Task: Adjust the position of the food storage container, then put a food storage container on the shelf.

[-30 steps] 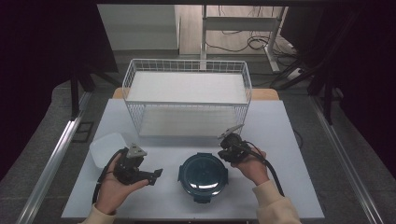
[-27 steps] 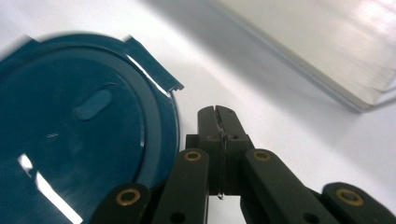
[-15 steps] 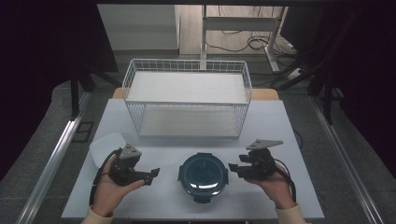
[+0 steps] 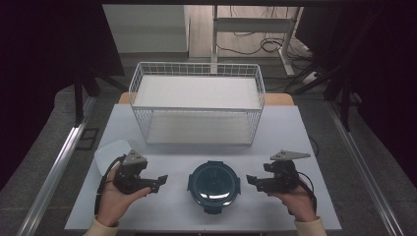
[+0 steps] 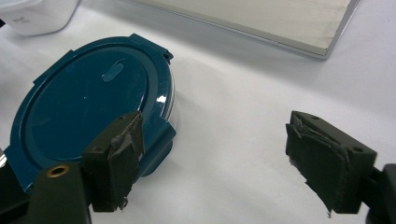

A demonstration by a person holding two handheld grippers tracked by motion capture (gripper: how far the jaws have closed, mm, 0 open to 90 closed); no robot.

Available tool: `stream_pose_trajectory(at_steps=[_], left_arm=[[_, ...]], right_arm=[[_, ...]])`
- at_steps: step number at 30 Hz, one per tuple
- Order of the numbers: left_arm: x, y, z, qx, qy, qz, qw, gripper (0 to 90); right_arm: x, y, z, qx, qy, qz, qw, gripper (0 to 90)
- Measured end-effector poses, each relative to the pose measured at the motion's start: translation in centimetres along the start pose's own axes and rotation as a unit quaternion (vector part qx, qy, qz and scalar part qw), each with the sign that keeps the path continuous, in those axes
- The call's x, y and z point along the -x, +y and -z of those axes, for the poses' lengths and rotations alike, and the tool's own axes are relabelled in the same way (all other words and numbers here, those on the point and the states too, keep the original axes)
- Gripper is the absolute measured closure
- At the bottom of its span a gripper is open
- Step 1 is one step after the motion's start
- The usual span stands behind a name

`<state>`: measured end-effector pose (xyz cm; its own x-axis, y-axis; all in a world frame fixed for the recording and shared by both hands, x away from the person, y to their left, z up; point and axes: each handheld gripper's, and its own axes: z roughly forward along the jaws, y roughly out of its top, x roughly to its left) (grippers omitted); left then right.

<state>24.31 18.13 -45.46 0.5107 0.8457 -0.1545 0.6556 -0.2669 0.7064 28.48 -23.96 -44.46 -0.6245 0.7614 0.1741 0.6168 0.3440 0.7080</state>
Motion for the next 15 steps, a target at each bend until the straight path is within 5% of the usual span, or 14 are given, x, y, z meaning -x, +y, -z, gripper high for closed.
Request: stream_pose_trajectory(at_steps=[15], left_arm=[[1.4,0.2,-0.7,-0.001,-0.013,-0.006,0.9999,13.6]], right_arm=[[0.3,-0.2,0.6,0.015,0.006,-0.028,0.9995,15.0]])
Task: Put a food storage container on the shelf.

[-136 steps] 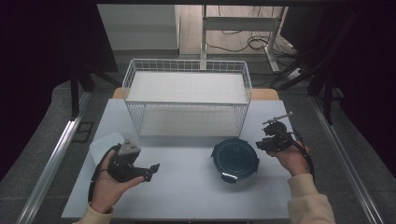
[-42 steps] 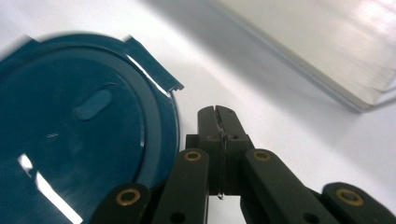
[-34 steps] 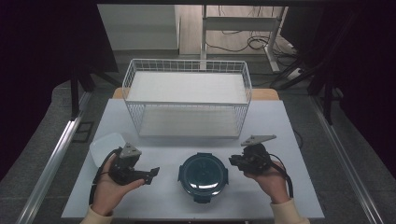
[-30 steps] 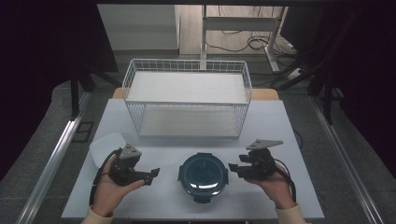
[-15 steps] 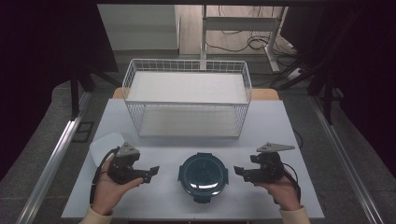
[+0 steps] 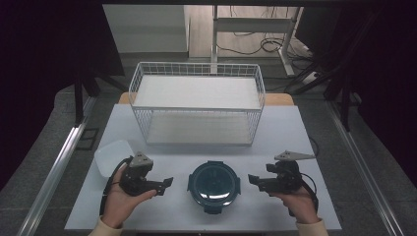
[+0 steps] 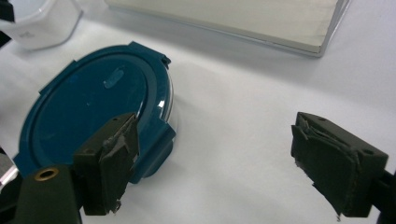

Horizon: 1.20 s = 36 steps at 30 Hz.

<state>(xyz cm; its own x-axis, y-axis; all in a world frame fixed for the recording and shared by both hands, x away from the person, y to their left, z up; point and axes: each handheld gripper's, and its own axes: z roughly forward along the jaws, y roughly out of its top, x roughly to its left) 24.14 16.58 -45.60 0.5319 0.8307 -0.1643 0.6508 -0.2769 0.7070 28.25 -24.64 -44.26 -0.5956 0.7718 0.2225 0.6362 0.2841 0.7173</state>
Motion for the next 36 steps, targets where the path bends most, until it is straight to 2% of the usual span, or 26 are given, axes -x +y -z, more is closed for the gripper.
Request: stream_pose_trajectory(at_steps=[3,6,11,12,14,16,17,21,22,23,24,26,29,30,31,32,36], left_arm=[[0.2,-0.1,-0.3,0.004,-0.015,0.015,0.9998,13.3],[0.3,-0.2,-0.7,0.003,0.001,0.024,0.9997,12.6],[0.5,-0.2,-0.8,0.011,-0.021,0.051,0.9984,11.3],[0.6,-0.2,-1.1,0.010,-0.040,0.068,0.9968,10.7],[0.6,-0.3,-1.3,0.008,-0.046,0.075,0.9961,9.9],[0.8,-0.3,-1.8,-0.001,-0.058,0.090,0.9943,9.8],[0.8,-0.3,-1.8,-0.001,-0.058,0.090,0.9943,9.7],[1.5,0.0,-2.5,-0.010,-0.088,0.100,0.9910,9.6],[1.5,0.0,-2.5,-0.010,-0.088,0.100,0.9910,9.6],[1.8,0.3,-2.9,-0.013,-0.102,0.105,0.9891,9.5],[1.8,0.3,-2.9,-0.013,-0.102,0.105,0.9891,9.5],[1.8,0.6,-3.3,-0.015,-0.110,0.115,0.9871,9.5],[1.7,1.1,-4.0,-0.016,-0.114,0.120,0.9860,9.5],[1.6,1.2,-4.2,-0.016,-0.119,0.124,0.9849,9.5],[1.6,1.4,-4.5,-0.016,-0.133,0.131,0.9824,9.5],[1.7,1.4,-4.7,-0.017,-0.137,0.132,0.9816,9.5],[1.6,1.2,-5.1,-0.021,-0.136,0.138,0.9808,9.1]], right_arm=[[0.0,0.1,0.0,0.002,0.007,-0.005,1.0000,14.6],[0.0,0.1,-0.2,0.002,0.016,-0.012,0.9998,14.1],[-0.3,0.1,-0.8,-0.007,0.034,-0.017,0.9992,12.9],[-0.3,0.1,-1.0,-0.007,0.039,-0.019,0.9990,12.7],[-0.3,0.1,-1.1,-0.010,0.043,-0.023,0.9988,12.4],[-0.4,0.0,-1.6,-0.013,0.057,-0.033,0.9977,12.1],[-0.5,0.0,-1.8,-0.015,0.065,-0.038,0.9971,12.1],[-1.0,-0.2,-2.4,-0.026,0.073,-0.041,0.9961,11.1],[-1.2,-0.2,-2.5,-0.027,0.074,-0.042,0.9960,10.9],[-1.4,-0.2,-2.6,-0.030,0.076,-0.042,0.9958,10.8],[-1.4,-0.2,-2.6,-0.030,0.076,-0.042,0.9958,10.8],[-1.9,0.0,-3.0,-0.034,0.075,-0.045,0.9956,10.2],[-2.2,0.2,-3.2,-0.033,0.076,-0.053,0.9951,10.1],[-2.4,0.2,-3.3,-0.033,0.077,-0.055,0.9950,9.8],[-2.6,0.3,-3.6,-0.037,0.076,-0.060,0.9946,9.3],[-2.7,0.2,-3.8,-0.040,0.077,-0.063,0.9943,9.2],[-2.7,0.0,-4.3,-0.038,0.076,-0.077,0.9934,9.0]])
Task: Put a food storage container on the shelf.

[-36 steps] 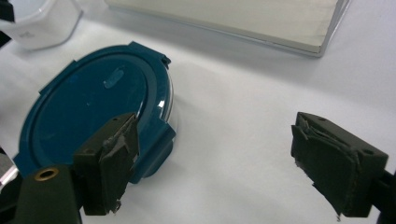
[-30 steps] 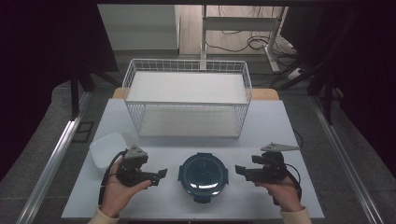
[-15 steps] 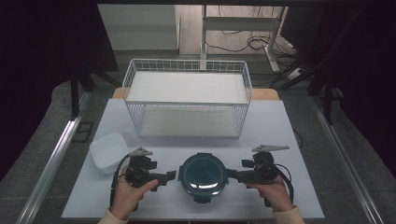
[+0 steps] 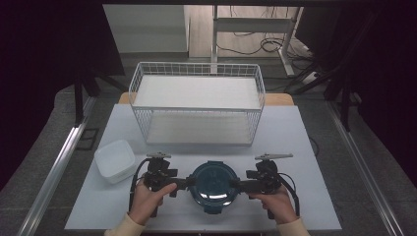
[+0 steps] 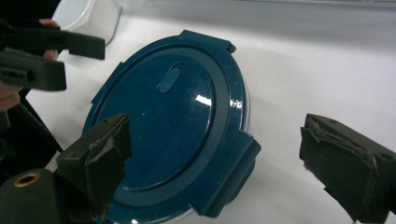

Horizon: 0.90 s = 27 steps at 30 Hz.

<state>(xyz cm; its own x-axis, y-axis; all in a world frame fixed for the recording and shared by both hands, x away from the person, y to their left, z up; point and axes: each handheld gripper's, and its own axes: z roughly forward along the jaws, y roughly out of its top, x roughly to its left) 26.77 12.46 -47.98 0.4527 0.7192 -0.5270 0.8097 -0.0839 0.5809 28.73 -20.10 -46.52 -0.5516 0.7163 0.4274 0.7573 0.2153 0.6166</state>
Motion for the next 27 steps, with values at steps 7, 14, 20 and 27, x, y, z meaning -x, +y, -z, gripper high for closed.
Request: stream_pose_trajectory(at_steps=[7,14,20,27], left_arm=[[-1.0,-0.2,-0.6,-0.003,-0.017,0.016,0.9997,11.9],[-0.7,-0.5,-1.7,-0.015,-0.034,0.021,0.9991,11.6],[-0.6,-0.7,-2.6,-0.026,-0.055,0.033,0.9976,12.5],[-1.1,-0.9,-3.8,-0.035,-0.071,0.060,0.9950,13.5]], right_arm=[[0.3,-0.7,-1.2,-0.006,0.011,-0.021,0.9997,8.1],[0.3,-1.3,-1.9,-0.011,0.022,-0.036,0.9990,8.8],[0.5,-1.8,-2.4,-0.013,0.040,-0.063,0.9972,10.0],[0.5,-2.1,-2.9,-0.020,0.043,-0.081,0.9956,10.0]])
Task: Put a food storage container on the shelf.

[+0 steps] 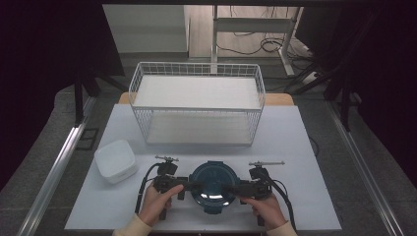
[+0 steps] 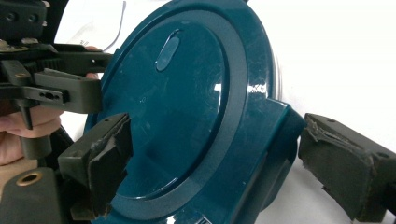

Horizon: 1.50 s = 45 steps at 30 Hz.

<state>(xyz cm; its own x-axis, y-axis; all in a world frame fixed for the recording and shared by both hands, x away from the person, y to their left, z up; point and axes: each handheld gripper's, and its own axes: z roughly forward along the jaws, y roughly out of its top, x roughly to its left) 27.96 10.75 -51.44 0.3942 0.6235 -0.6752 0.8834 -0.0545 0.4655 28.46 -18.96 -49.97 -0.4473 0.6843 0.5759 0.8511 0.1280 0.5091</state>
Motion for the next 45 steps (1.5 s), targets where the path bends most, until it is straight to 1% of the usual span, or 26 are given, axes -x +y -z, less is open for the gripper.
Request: stream_pose_trajectory(at_steps=[1,3,4,5,7,9,11,12,13,15,18,19,20,21,26,37,40,45], left_arm=[[0.0,0.0,0.0,0.000,0.000,0.000,1.0000,13.6],[0.0,0.0,-0.1,-0.001,-0.004,0.003,1.0000,14.8],[0.0,0.0,-0.2,-0.001,-0.001,0.003,1.0000,14.8],[0.1,0.0,-0.2,-0.001,0.000,0.003,1.0000,15.9],[0.1,-0.1,-0.4,-0.004,-0.008,0.009,0.9999,16.6],[0.2,-0.1,-0.6,-0.009,-0.016,0.009,0.9998,17.6],[0.3,-0.2,-0.8,-0.014,-0.023,0.011,0.9996,18.0],[0.4,-0.3,-1.0,-0.019,-0.028,0.009,0.9994,17.0],[0.5,-0.4,-1.1,-0.016,-0.026,0.017,0.9994,16.2],[0.1,-0.4,-1.1,-0.019,-0.030,0.023,0.9991,16.1],[0.0,-0.4,-0.9,-0.015,-0.035,0.027,0.9989,17.8],[0.0,-0.4,-0.8,-0.010,-0.032,0.026,0.9991,22.0],[0.1,-0.4,-0.5,-0.004,-0.027,0.027,0.9993,22.0],[0.1,-0.3,-0.4,-0.006,-0.027,0.029,0.9992,24.7],[-0.1,-0.4,-0.1,-0.006,-0.034,0.039,0.9987,28.0],[0.2,-0.7,0.5,0.004,-0.030,0.054,0.9981,31.9],[0.3,-0.8,0.7,0.006,-0.030,0.054,0.9980,33.3],[0.5,-0.8,1.0,0.013,-0.030,0.055,0.9979,36.0]], right_arm=[[0.0,0.0,0.0,0.000,0.000,0.000,1.0000,10.0],[0.1,-0.1,-0.2,-0.002,0.001,-0.010,0.9999,11.7],[0.1,-0.1,-0.2,-0.002,0.001,-0.010,0.9999,11.7],[0.1,-0.2,-0.3,-0.005,0.003,-0.014,0.9999,13.5],[0.1,-0.2,-0.4,-0.004,0.007,-0.017,0.9998,14.7],[0.1,-0.2,-0.5,-0.005,0.014,-0.021,0.9997,16.8],[0.0,-0.2,-0.5,-0.005,0.012,-0.023,0.9996,17.1],[0.1,-0.2,-0.4,-0.005,0.013,-0.024,0.9996,19.2],[0.2,-0.1,-0.3,-0.006,0.014,-0.026,0.9995,20.6],[0.3,-0.1,-0.2,-0.006,0.018,-0.030,0.9994,22.1],[0.5,0.0,-0.1,-0.008,0.021,-0.033,0.9992,23.5],[0.6,0.0,0.0,-0.007,0.022,-0.038,0.9990,25.1],[0.6,0.0,0.0,-0.007,0.022,-0.038,0.9990,25.1],[0.6,0.1,0.1,-0.007,0.024,-0.041,0.9988,25.9],[0.8,0.1,0.4,0.005,0.029,-0.057,0.9979,31.5],[0.5,0.1,0.8,0.015,0.029,-0.055,0.9979,35.6],[0.3,0.1,1.0,0.018,0.029,-0.055,0.9979,36.5],[0.0,0.2,1.4,0.028,0.027,-0.046,0.9982,38.1]])
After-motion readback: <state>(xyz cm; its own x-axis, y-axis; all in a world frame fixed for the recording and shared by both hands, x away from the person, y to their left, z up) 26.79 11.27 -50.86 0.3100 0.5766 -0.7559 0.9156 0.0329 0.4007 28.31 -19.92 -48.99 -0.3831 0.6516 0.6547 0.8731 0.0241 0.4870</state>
